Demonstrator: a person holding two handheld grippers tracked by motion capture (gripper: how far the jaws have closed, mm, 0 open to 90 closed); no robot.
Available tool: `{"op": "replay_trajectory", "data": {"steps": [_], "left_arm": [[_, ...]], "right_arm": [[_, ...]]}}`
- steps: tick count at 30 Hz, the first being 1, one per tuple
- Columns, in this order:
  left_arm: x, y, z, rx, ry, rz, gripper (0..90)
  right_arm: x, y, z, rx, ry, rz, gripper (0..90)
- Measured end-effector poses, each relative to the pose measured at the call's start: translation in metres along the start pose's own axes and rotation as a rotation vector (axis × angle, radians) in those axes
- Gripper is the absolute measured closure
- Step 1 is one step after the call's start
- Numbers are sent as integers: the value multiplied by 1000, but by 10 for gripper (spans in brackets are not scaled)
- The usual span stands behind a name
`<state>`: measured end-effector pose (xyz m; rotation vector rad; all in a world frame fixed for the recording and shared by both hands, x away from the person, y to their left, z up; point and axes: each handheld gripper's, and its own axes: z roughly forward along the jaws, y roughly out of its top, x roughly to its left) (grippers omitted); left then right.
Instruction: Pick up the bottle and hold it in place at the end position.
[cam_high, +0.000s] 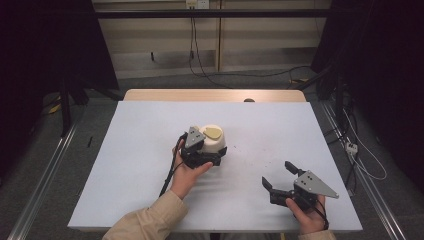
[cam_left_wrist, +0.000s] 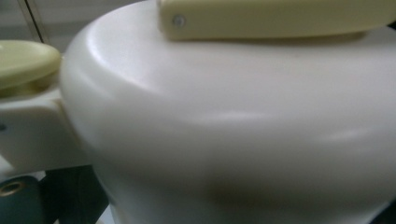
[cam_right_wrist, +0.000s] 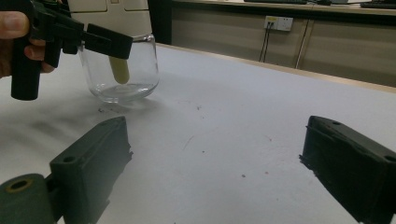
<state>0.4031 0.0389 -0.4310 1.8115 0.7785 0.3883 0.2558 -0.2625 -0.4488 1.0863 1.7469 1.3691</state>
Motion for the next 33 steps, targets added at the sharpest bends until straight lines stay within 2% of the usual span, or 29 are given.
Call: {"op": "replay_trajectory", "data": {"steps": [6, 12, 16, 33], "left_arm": [[2, 0, 4, 4, 7, -10, 50], [4, 6, 8, 6, 15, 3, 50], [5, 8, 10, 3, 23, -2, 50], [15, 6, 13, -4, 65, -17, 50]], "right_arm": [[0, 0, 0, 1, 2, 2, 67], [0, 0, 0, 0, 1, 2, 66], [0, 0, 0, -1, 2, 2, 67], [0, 0, 0, 0, 3, 2, 66]]}}
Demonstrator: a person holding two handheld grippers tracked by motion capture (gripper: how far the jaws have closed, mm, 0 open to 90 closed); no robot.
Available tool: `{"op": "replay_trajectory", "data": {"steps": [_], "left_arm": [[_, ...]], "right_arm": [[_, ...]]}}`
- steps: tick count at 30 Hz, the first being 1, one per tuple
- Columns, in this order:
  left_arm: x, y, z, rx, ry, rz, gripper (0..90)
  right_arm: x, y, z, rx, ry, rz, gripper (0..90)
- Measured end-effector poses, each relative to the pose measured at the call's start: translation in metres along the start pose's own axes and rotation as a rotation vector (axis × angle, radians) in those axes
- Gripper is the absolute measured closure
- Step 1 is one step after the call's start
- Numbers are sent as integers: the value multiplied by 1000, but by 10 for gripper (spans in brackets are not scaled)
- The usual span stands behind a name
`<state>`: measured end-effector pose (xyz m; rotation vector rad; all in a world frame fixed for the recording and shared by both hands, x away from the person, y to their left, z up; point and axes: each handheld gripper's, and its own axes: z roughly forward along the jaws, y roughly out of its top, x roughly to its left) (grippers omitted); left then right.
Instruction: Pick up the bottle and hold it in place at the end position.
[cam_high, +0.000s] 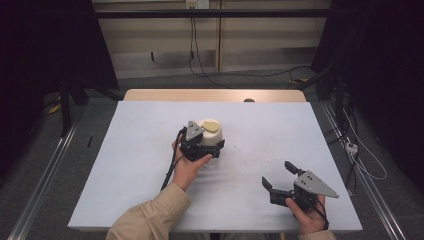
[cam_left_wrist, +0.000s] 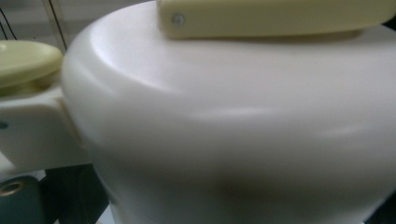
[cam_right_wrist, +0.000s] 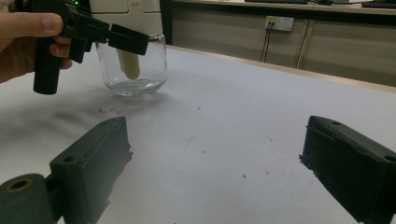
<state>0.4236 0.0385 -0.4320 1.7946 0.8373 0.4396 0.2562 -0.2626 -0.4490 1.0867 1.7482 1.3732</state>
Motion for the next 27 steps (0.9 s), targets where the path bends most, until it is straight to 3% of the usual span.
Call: {"op": "replay_trajectory", "data": {"steps": [27], "left_arm": [[4, -3, 8, -2, 22, -5, 51]], "right_arm": [[0, 0, 0, -2, 1, 3, 67]]}}
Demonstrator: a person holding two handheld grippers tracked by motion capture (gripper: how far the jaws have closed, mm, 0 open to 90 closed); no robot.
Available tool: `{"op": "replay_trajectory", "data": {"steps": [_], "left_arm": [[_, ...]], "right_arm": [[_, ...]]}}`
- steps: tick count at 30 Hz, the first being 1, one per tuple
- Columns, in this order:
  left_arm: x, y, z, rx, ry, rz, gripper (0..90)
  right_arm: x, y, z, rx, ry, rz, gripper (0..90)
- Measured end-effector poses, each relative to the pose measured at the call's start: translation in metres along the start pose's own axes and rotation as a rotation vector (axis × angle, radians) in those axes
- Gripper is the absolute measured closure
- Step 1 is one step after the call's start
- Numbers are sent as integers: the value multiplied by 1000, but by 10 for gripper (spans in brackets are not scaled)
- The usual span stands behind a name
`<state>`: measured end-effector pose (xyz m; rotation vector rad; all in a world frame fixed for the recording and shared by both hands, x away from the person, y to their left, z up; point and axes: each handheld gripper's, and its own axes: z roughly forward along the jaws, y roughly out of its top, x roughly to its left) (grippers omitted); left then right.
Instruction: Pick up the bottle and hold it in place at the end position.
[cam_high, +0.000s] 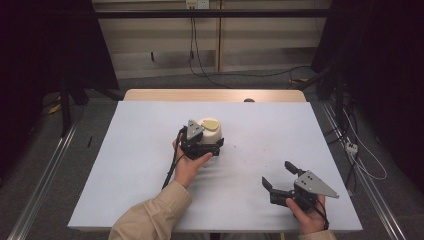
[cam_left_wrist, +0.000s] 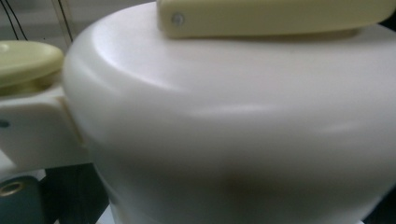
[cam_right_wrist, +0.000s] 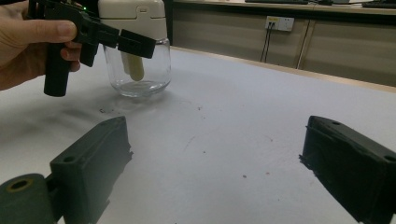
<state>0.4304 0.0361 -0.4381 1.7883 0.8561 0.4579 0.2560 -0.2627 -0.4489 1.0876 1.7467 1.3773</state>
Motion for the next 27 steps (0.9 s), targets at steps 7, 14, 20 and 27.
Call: {"op": "replay_trajectory", "data": {"steps": [7, 14, 20, 27], "left_arm": [[-1, 2, 3, 15, 6, 11, 51], [-5, 6, 8, 16, 14, 33, 51], [-6, 4, 13, 18, 15, 34, 51], [-5, 2, 16, 16, 15, 27, 51]], "right_arm": [[0, 0, 0, 0, 0, -2, 67], [0, 0, -1, -1, -1, -2, 67], [0, 0, -1, -2, 1, -3, 67], [0, 0, -1, 0, 1, -3, 67]]}}
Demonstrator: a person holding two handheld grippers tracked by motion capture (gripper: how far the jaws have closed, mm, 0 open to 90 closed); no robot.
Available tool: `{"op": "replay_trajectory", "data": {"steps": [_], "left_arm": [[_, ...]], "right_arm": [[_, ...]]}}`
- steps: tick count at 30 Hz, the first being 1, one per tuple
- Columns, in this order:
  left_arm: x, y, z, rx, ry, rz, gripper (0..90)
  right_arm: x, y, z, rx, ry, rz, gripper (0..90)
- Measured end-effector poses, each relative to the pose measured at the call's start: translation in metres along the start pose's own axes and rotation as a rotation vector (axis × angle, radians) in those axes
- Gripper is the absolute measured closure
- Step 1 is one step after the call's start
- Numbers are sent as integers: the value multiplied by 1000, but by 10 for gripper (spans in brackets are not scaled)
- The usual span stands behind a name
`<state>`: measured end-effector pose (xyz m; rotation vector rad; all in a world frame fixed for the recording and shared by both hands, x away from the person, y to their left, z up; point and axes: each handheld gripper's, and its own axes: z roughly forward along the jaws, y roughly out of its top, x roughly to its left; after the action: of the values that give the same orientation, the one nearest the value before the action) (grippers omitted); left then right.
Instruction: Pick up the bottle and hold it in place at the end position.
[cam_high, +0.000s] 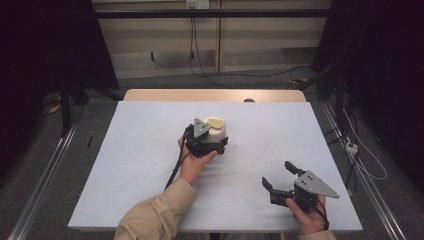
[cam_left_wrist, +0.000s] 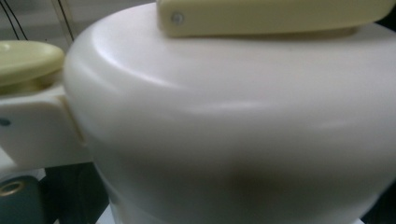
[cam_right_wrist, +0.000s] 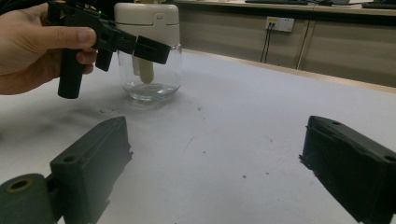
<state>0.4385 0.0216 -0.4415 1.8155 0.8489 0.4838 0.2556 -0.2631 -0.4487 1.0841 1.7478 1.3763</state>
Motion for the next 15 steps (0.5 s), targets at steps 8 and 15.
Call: {"op": "replay_trajectory", "data": {"steps": [8, 15], "left_arm": [[2, -2, 2, 6, 10, -3, 51], [-1, -3, 5, 4, 4, 7, 51]], "right_arm": [[0, 0, 0, -1, 2, -2, 67], [0, 0, 0, 1, 2, -1, 67]]}}
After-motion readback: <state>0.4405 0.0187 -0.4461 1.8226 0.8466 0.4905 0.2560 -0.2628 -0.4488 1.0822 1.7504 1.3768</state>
